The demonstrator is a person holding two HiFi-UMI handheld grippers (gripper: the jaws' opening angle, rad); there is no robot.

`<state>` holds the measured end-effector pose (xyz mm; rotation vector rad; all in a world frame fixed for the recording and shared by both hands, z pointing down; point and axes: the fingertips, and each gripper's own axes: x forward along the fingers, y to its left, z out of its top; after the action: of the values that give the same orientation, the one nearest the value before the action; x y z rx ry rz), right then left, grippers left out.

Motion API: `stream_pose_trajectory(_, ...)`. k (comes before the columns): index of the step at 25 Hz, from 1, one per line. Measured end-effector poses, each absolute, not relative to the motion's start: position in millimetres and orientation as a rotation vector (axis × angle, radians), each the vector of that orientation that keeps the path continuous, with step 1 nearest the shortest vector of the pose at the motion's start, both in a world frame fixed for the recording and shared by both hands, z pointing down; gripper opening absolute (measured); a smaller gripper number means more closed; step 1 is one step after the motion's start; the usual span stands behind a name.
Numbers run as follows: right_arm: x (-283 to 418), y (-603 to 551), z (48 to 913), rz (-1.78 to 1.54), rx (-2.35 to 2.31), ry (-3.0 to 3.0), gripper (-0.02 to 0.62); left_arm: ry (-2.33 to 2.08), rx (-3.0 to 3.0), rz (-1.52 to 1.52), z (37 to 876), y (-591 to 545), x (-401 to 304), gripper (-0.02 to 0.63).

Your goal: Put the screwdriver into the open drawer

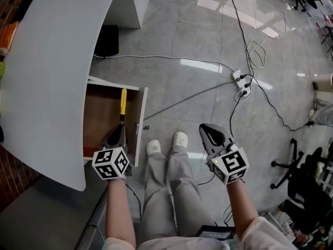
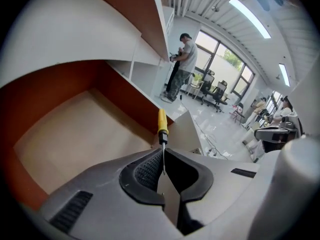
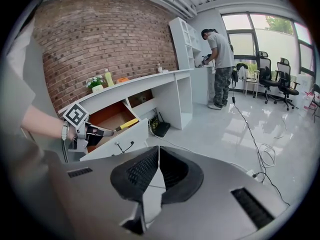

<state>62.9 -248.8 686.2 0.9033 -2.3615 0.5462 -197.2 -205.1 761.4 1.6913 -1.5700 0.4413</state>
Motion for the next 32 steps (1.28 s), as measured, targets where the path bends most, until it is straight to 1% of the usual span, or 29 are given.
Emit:
stream_pose_trajectory(9,71,-255,693,0.562,0.927,-2.330,0.021,-1.439,1.622,0.530,790,-205,-188,0.020)
stream_pose_trajectory(18,64,-250,699,0.580,0.891,-2.319,0.021,-1.388,1.535,0.591,810,-201,-187,0.020)
stream_pose_trajectory(28,64,-250,701,0.581,0.871,-2.309,0.021,-1.403,1.511,0.578,816,-206,-189,0.031)
stream_pose_trajectory(31,63,-251,697,0.580,0.870,-2.309,0.021,-1.418,1.509,0.575,812,-206,-192,0.106)
stream_pose_trajectory(32,62,-252,694,0.577,0.871,-2.310,0.021,-1.421,1.509,0.574,810,-207,-193,0.111)
